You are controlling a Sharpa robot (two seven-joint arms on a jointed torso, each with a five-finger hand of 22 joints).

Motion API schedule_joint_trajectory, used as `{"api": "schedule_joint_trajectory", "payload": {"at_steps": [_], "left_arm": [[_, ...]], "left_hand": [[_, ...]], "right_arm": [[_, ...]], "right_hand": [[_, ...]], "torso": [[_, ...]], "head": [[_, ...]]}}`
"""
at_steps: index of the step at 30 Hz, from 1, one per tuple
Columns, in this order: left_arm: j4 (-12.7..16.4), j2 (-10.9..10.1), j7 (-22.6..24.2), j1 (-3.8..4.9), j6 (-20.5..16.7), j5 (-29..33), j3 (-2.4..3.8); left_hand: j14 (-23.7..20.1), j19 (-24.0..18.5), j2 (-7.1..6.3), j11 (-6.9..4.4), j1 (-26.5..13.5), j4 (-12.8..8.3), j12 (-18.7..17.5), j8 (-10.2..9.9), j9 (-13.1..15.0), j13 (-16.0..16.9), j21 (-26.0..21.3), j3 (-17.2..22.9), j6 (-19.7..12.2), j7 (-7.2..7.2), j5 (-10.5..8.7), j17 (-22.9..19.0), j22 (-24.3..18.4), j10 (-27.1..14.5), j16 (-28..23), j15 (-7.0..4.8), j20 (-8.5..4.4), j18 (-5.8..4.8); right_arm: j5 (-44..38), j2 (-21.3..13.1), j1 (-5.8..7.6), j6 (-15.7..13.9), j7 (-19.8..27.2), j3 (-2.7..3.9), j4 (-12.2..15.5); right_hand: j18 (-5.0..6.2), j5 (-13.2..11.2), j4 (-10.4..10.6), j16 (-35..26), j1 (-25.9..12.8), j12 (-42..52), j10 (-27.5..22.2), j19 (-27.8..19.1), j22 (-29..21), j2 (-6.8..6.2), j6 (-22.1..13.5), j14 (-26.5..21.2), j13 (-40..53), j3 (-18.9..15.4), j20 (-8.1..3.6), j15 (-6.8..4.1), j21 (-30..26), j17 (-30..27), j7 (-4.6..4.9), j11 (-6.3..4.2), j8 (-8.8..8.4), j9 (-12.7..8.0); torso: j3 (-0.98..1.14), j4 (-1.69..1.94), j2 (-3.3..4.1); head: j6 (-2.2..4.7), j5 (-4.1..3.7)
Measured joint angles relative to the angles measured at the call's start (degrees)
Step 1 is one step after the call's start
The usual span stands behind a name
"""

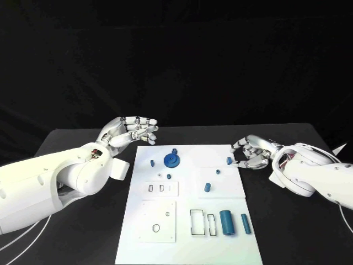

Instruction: Assemble the parts on the task board

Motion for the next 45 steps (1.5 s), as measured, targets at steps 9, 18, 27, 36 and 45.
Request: {"api": "schedule_joint_trajectory", "payload": {"at_steps": [9,18,27,36,45], "left_arm": [[-0.03,-0.01,0.0,0.0,0.02,0.0,0.0],[-0.1,-0.01,-0.02,0.0,0.04,-0.01,0.0],[-0.1,-0.13,-0.02,0.0,0.05,-0.03,0.0],[-0.08,-0.17,-0.04,0.0,0.09,-0.04,0.0],[-0.06,-0.23,-0.06,0.0,0.12,-0.05,0.0]], "left_hand": [[0.0,0.0,0.0,0.0,0.0,0.0,0.0,0.0,0.0,0.0,0.0,0.0,0.0,0.0,0.0,0.01,0.01,0.0,0.0,0.0,0.0,0.0],[0.0,0.0,0.0,0.0,0.0,0.0,0.0,0.0,0.0,0.0,0.0,0.0,0.0,0.0,0.0,0.0,0.0,0.0,0.0,0.0,0.0,0.0],[0.0,0.0,0.0,0.0,0.0,0.0,0.0,0.0,0.0,0.0,0.0,0.0,0.0,0.0,0.0,-0.01,-0.01,0.0,0.0,0.0,0.0,0.0],[0.0,0.01,0.0,0.0,0.0,0.0,0.0,0.0,0.0,0.0,0.0,0.0,0.0,0.0,0.0,-0.01,-0.01,0.0,0.0,0.0,0.0,0.0],[-0.21,-0.21,0.0,0.0,0.0,-0.16,0.0,0.0,0.0,0.0,0.27,0.16,0.0,0.0,0.0,0.07,0.1,0.0,-0.03,0.22,-0.21,0.01]], "right_arm": [[0.22,1.02,-0.28,0.18,0.12,-0.01,-0.68],[0.43,1.87,-0.45,0.32,0.17,-0.02,-0.93],[0.51,2.12,-0.52,0.58,0.11,-0.04,-1.36],[0.54,2.38,-0.58,0.91,0.04,-0.04,-1.54],[0.5,2.55,-0.73,1.11,-0.09,-0.06,-1.87]], "right_hand": [[0.0,0.25,0.0,0.0,0.77,0.76,0.78,0.0,-0.01,0.77,1.86,0.0,0.0,0.82,0.0,0.0,0.5,-0.01,-0.31,-0.44,0.73,0.07],[0.0,0.24,-0.2,0.0,0.69,1.26,1.58,0.07,-0.01,1.49,3.71,-0.03,-0.01,2.69,-0.36,-0.47,0.9,-0.01,-1.1,-0.86,1.46,0.17],[0.0,0.0,-0.56,0.0,0.9,1.26,1.79,0.2,-0.02,1.69,4.73,0.01,-0.02,3.44,-0.63,-0.84,0.94,-0.02,-1.53,-1.06,2.06,0.26],[0.01,0.0,-0.79,0.0,0.9,1.26,1.99,0.0,-0.03,1.69,4.73,0.01,-0.03,3.67,-0.83,-0.83,0.94,-0.02,-1.53,-1.27,2.29,0.32],[0.01,0.0,-0.74,0.0,0.67,1.26,1.99,0.0,-0.03,1.92,5.45,0.01,-0.04,4.09,-0.83,-1.24,0.94,-0.03,-1.84,-1.27,2.75,0.42]], "torso": [[0.0,0.04,0.0],[0.0,0.04,-0.04],[0.01,0.01,-0.04],[0.03,-0.01,-0.07],[0.03,-0.01,-0.07]], "head": [[-0.09,0.19],[-0.36,0.35],[-0.66,0.25],[-0.83,0.24],[-0.96,0.18]]}}
